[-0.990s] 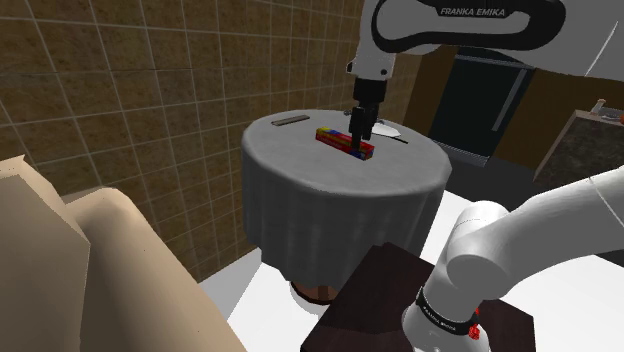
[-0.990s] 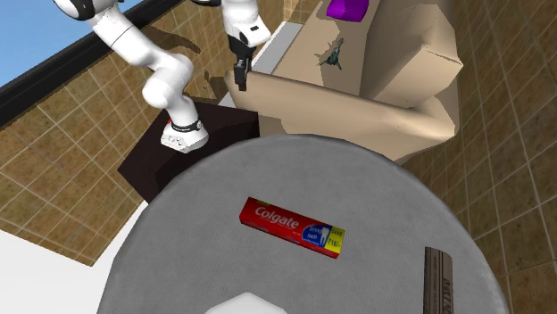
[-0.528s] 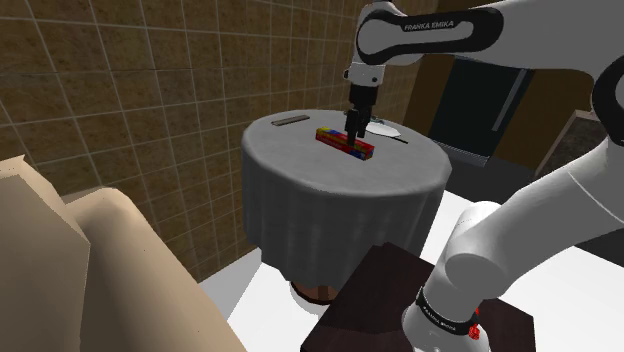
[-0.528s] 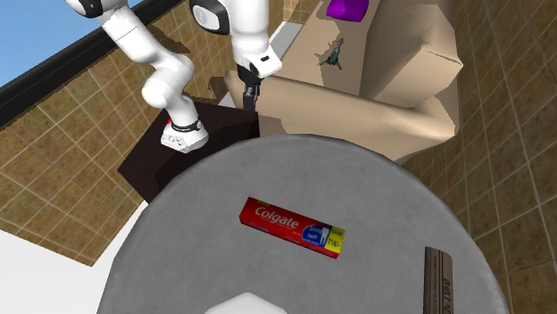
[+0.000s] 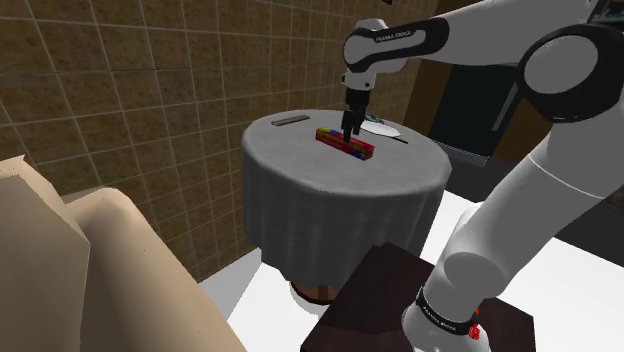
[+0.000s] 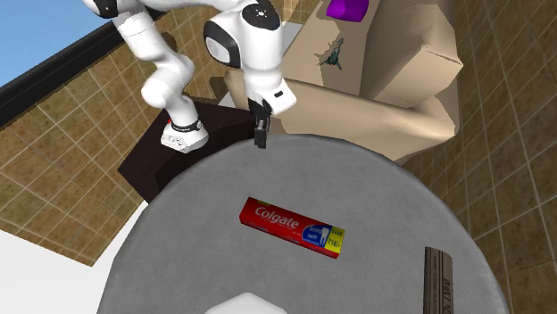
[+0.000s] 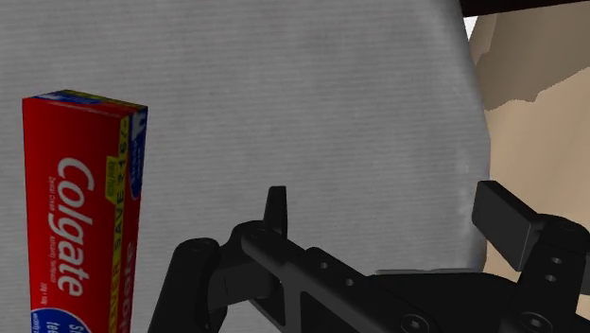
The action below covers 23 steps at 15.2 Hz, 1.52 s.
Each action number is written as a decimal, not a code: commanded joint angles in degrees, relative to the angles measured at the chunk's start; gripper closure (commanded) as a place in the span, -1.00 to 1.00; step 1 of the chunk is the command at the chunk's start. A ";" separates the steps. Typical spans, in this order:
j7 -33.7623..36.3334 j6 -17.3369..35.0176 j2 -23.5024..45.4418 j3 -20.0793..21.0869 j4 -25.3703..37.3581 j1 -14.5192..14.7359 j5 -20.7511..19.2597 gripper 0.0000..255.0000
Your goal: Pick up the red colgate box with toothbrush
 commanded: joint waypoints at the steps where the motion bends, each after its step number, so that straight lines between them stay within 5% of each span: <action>1: -2.61 1.34 4.11 -1.68 2.81 -0.47 1.01 -1.00; 10: -13.62 2.98 24.12 -6.15 20.01 -5.01 9.34 -1.00; 19: -20.40 -2.39 46.00 -5.32 46.16 -15.06 18.20 -1.00; 23: -20.65 0.61 46.13 -5.16 43.23 -14.70 18.32 -1.00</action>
